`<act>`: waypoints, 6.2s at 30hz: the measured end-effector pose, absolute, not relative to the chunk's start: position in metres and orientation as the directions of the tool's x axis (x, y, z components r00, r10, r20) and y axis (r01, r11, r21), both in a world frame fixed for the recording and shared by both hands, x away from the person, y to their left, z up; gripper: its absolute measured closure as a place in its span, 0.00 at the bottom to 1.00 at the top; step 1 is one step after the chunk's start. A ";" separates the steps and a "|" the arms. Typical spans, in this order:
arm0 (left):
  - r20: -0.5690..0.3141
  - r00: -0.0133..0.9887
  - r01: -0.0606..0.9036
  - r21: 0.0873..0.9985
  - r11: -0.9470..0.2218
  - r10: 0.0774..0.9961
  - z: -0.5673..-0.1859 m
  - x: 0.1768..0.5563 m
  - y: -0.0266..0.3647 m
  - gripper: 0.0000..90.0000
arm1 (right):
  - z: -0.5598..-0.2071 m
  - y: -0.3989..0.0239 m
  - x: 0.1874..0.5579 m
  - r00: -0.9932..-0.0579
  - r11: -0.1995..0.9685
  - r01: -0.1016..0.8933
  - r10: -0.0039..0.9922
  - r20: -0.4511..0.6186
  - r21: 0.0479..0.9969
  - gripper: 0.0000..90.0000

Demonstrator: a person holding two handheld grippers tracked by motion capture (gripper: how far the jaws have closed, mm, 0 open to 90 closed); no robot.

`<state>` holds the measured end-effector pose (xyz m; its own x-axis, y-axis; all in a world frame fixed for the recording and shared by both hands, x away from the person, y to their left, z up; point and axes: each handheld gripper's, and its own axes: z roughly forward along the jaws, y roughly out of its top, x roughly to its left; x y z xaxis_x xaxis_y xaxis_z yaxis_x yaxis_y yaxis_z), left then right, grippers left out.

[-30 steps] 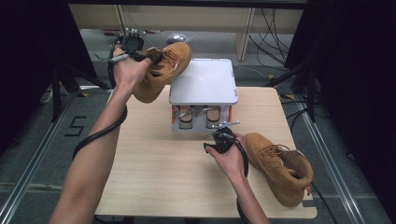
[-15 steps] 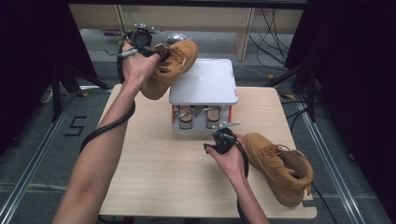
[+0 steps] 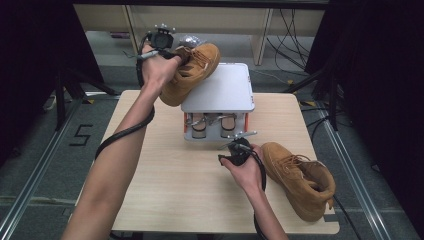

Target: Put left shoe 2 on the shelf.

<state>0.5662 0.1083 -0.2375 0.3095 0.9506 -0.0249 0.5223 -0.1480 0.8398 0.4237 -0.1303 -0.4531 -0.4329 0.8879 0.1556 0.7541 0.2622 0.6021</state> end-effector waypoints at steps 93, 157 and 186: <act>-0.178 0.260 0.460 0.887 0.041 0.949 -0.230 0.535 0.191 0.73 | -0.463 -0.119 0.421 -0.438 0.263 0.752 0.885 0.159 0.605 0.53; -0.025 0.424 0.531 0.817 -0.226 0.905 -0.358 0.507 0.137 1.00 | -0.456 -0.128 0.421 -0.465 0.281 0.725 0.873 0.146 0.629 0.54; 0.024 0.428 0.497 0.829 -0.257 0.903 -0.357 0.497 0.136 0.92 | -0.437 -0.150 0.419 -0.409 0.237 0.747 0.901 0.148 0.621 0.55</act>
<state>0.4973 0.1362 -0.3568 0.4283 0.9033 0.0237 0.4971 -0.2574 0.8286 0.4190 -0.1501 -0.4367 -0.4086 0.9007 0.1478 0.7468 0.2368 0.6215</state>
